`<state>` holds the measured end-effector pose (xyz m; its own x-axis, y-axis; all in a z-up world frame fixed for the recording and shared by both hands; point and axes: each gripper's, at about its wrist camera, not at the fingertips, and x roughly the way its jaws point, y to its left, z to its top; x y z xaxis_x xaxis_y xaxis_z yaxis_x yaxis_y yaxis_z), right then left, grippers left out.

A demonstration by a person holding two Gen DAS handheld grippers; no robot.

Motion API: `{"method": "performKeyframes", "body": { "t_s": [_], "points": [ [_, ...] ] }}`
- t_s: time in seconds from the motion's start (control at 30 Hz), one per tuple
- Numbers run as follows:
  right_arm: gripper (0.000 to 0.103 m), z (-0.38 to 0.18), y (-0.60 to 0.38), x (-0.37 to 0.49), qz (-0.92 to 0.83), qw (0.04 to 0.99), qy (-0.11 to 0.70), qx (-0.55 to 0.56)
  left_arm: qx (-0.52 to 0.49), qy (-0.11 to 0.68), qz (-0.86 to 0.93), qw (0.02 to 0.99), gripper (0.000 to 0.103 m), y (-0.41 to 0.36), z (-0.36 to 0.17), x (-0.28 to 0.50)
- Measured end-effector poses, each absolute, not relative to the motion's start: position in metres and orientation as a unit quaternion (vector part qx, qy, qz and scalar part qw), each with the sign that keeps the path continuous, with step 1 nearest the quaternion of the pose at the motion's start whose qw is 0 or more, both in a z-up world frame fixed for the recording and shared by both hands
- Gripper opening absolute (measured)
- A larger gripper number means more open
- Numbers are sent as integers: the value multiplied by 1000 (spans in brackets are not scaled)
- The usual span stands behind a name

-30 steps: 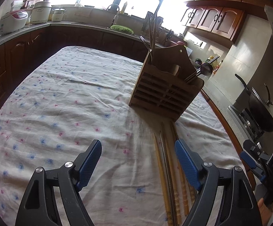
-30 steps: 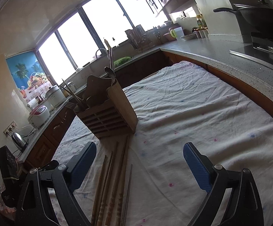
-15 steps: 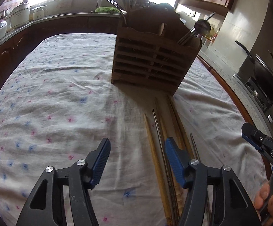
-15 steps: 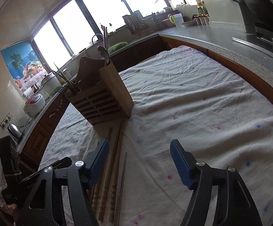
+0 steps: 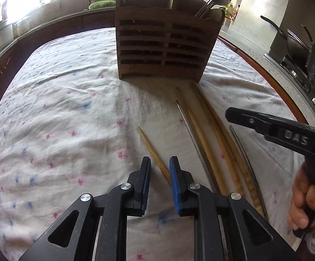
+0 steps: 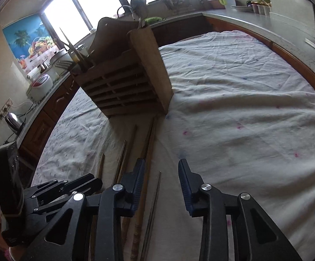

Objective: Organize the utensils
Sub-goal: 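Move both tools over the chopsticks and close each on a bamboo chopstick, then lift both bamboo chopsticks and lower them upright into the wooden holder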

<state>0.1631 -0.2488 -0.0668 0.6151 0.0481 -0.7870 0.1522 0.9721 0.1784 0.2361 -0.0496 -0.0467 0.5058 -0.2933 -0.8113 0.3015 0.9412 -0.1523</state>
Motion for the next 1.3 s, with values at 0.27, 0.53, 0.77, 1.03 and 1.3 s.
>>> {"method": "performKeyframes", "body": {
  "t_s": [0.27, 0.53, 0.77, 1.03, 1.3],
  "points": [
    [11, -85, -235, 162, -33, 881, 470, 43, -17, 466, -179, 866, 18, -17, -44, 225],
    [14, -77, -266, 126, -45, 885, 456, 86, -31, 470, -156, 868, 20, -22, -39, 224],
    [22, -76, -278, 159, -90, 885, 445, 104, -20, 470, -143, 871, 20, -34, -43, 240],
    [14, -80, -267, 194, -103, 883, 456, 40, -19, 460, -145, 876, 5, -39, -49, 251],
    [6, -53, -267, 165, -63, 901, 417, 102, -51, 435, -166, 884, 3, -26, -26, 231]
  ]
}}
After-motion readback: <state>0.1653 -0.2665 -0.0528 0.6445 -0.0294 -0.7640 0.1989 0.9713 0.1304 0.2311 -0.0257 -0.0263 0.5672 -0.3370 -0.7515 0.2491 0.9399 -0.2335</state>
